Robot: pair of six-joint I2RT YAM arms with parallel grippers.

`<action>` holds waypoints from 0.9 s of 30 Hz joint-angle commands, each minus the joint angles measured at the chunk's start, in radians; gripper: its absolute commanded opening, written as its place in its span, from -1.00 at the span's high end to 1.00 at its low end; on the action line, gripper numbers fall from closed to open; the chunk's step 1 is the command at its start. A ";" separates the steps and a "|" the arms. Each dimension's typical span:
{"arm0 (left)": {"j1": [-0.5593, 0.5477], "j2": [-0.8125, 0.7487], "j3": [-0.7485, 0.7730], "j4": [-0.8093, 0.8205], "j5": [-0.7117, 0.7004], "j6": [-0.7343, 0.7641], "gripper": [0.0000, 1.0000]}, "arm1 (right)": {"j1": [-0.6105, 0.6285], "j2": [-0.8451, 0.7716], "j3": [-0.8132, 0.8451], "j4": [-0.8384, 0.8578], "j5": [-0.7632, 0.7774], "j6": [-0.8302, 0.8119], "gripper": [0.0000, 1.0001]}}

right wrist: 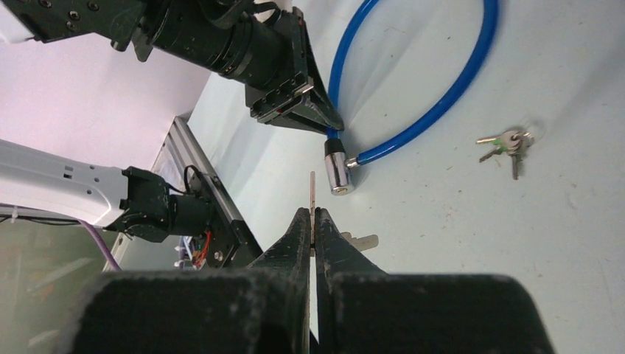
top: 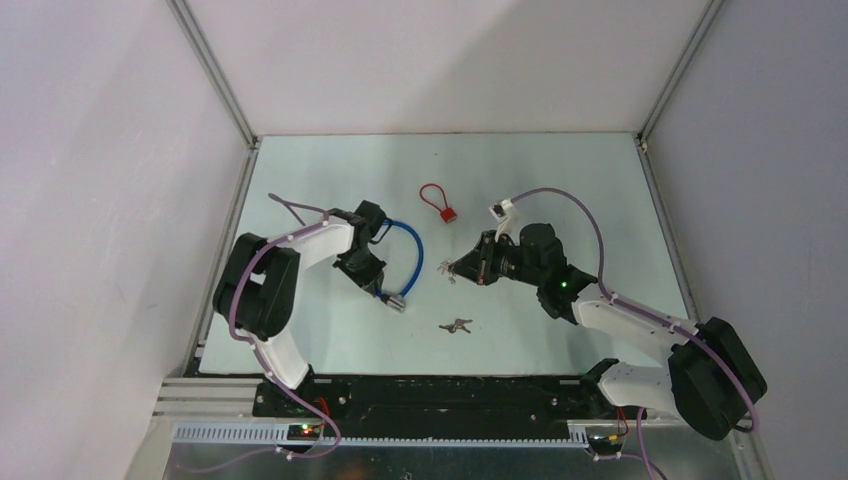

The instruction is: Unlock with the key

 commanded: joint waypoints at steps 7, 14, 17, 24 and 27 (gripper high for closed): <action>0.014 -0.021 0.022 0.085 0.203 -0.062 1.00 | 0.054 0.054 -0.027 0.110 -0.002 0.087 1.00; 0.040 -0.131 -0.010 0.193 0.248 -0.143 1.00 | 0.065 0.088 -0.034 0.147 -0.014 0.126 1.00; 0.060 -0.163 -0.021 0.217 0.258 -0.148 1.00 | 0.062 0.108 -0.034 0.159 -0.011 0.138 1.00; 0.072 -0.205 -0.062 0.253 0.297 -0.161 1.00 | 0.043 0.209 -0.034 0.270 -0.076 0.214 1.00; 0.071 -0.215 -0.079 0.281 0.312 -0.172 1.00 | 0.037 0.245 -0.035 0.306 -0.098 0.256 1.00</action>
